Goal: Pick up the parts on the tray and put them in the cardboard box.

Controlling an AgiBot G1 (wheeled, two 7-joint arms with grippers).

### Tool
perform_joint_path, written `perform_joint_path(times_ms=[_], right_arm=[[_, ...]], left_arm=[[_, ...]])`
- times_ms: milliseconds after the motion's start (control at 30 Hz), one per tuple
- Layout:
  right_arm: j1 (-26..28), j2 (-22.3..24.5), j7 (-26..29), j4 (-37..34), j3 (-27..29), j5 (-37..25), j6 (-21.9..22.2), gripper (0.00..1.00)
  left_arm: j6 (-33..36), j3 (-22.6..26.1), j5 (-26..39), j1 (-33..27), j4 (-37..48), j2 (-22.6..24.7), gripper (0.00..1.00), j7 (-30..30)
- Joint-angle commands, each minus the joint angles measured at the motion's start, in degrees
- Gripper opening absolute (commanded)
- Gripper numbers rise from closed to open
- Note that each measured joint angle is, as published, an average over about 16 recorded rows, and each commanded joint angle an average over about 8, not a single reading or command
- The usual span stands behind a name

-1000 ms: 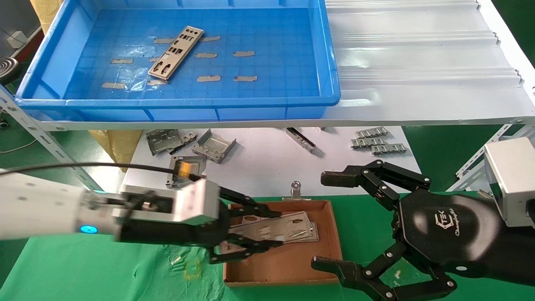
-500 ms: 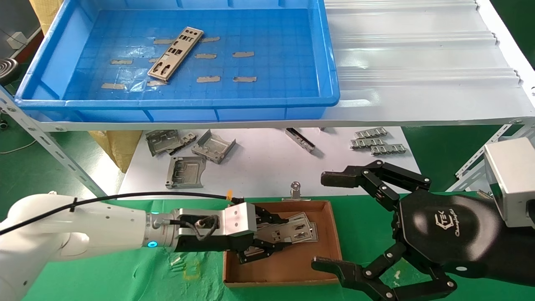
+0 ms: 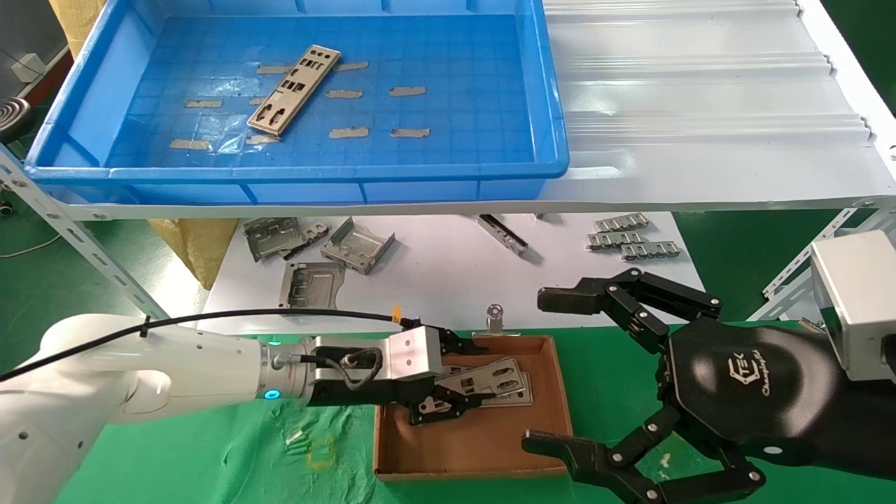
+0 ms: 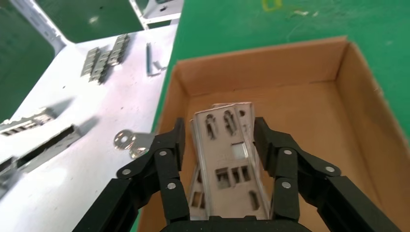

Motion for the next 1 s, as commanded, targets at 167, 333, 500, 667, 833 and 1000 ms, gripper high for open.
perform_joint_path(times_ms=[167, 333, 500, 667, 833, 1000], right_arm=[[0.0, 0.0, 0.0, 0.0, 0.0, 0.0, 0.0, 1.0], [0.0, 0.0, 0.0, 0.0, 0.0, 0.0, 0.0, 1.0], [-0.01, 0.01, 0.0, -0.01, 0.0, 0.01, 0.01, 1.0], [-0.01, 0.01, 0.0, -0.01, 0.0, 0.02, 0.03, 1.0], [-0.01, 0.01, 0.0, -0.01, 0.0, 0.02, 0.02, 1.0], [-0.01, 0.01, 0.0, -0.01, 0.0, 0.02, 0.02, 1.0]], left_arm=[[3.64, -0.78, -1.37, -1.11, 2.07, -0.5, 1.0, 0.71], [9.53, -1.96, -3.62, -1.13, 2.63, -2.85, 1.0, -0.32], [13.1, -2.31, -4.39, -0.55, 2.39, -4.98, 1.0, 0.03], [13.77, -2.26, -4.4, -0.22, 2.44, -5.63, 1.0, -0.1], [13.3, -2.44, -4.45, -0.17, 2.09, -5.45, 1.0, -0.24], [13.34, -3.87, -5.05, 0.91, -0.8, -7.02, 1.0, -2.43]])
